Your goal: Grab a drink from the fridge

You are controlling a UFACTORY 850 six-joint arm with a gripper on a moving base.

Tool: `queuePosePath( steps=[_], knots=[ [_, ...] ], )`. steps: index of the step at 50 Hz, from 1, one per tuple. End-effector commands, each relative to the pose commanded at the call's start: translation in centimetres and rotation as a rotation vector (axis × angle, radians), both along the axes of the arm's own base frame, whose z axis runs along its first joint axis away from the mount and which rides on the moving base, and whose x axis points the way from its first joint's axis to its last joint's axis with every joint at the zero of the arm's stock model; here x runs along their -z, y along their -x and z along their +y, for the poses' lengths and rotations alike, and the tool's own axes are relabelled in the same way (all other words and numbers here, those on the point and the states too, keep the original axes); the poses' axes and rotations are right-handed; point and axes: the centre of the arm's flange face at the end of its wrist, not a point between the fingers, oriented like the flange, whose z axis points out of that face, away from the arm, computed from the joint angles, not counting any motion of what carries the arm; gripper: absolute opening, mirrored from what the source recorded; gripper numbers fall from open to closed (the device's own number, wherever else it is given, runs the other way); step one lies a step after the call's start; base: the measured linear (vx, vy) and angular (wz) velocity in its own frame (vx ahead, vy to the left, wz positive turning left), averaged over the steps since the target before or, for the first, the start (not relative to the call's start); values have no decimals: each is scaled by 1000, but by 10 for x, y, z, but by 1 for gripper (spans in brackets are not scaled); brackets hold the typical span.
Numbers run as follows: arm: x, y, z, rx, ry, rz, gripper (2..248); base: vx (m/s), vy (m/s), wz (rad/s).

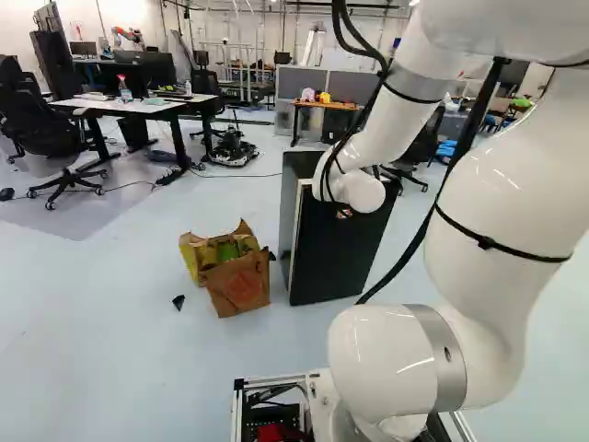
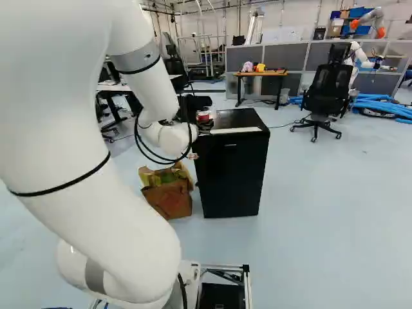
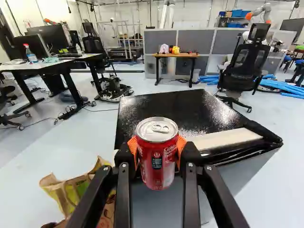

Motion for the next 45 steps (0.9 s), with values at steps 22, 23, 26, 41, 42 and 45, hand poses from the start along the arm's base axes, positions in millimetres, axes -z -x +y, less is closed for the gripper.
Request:
queuePosePath(
  steps=[22,23,26,41,42,45],
  knots=[
    [14,63,20,-49,1,40,99,0,0,0],
    [15,66,21,-51,1,41,99,0,0,0],
    [17,73,23,-57,1,46,99,0,0,0],
    [27,102,30,-79,2,64,99,0,0,0],
    [27,104,30,-80,2,65,99,0,0,0],
    [29,108,31,-84,2,68,99,0,0,0]
  ],
)
